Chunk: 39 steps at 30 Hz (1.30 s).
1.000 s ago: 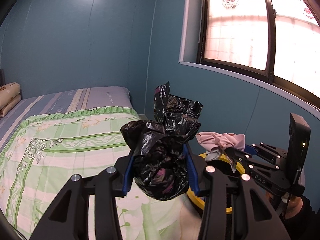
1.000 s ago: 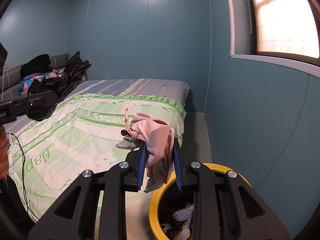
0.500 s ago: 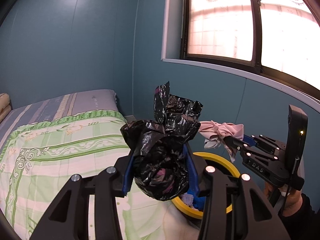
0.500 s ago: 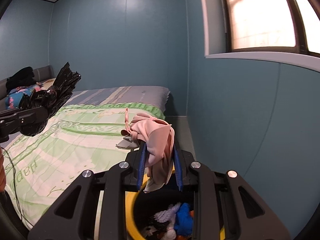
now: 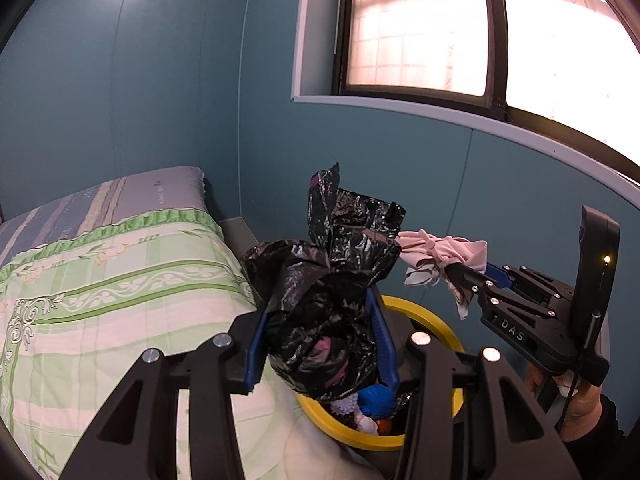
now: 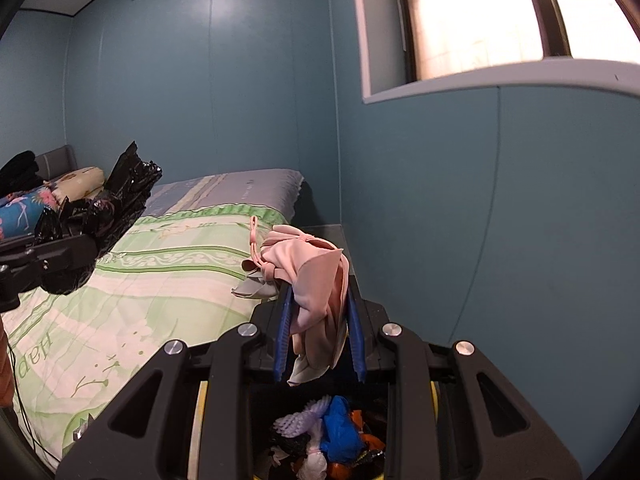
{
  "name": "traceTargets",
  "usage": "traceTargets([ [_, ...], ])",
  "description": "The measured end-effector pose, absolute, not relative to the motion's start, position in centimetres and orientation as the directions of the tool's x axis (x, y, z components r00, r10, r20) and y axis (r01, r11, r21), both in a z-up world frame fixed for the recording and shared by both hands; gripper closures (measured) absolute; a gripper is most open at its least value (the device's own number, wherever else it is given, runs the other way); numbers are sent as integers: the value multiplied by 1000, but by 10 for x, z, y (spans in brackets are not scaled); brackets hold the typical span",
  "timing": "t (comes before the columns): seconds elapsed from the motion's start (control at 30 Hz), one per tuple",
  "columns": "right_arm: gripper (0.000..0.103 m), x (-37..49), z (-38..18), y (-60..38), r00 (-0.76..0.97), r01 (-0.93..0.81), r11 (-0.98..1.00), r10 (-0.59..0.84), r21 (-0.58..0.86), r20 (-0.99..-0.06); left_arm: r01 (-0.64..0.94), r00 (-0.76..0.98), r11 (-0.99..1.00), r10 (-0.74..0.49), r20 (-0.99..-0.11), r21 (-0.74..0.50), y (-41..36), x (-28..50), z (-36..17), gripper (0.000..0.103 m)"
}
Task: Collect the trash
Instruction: 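Lift and carry the black bag and pink cloth over the yellow-rimmed bin with both tools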
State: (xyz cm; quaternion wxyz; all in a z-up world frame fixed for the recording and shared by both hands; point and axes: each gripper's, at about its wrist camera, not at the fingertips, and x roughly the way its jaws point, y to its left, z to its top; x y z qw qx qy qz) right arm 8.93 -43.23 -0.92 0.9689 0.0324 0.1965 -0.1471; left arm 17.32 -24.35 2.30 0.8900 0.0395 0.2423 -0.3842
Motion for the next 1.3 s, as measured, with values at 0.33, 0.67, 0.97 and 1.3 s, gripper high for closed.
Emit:
traceTargets([
  [0.33,79,87,-25,-452,851,342,939,-295,31,-434,716,547,686,-667,-505,-131,-275,176,1,61],
  [0.67,79,85,-40,-468,826,372,926,-304,54,-475,711,514,688,-650,-560,-145,-302,190,-27,61],
  [0.97,79,96,-56,-473,797,385,921,-296,64,-526,708,484,690,-626,-612,-146,-323,202,-54,61],
  [1.3,79,112,-79,-484,760,397,912,-267,100,-592,705,441,691,-604,-664,-161,-339,214,-83,61],
])
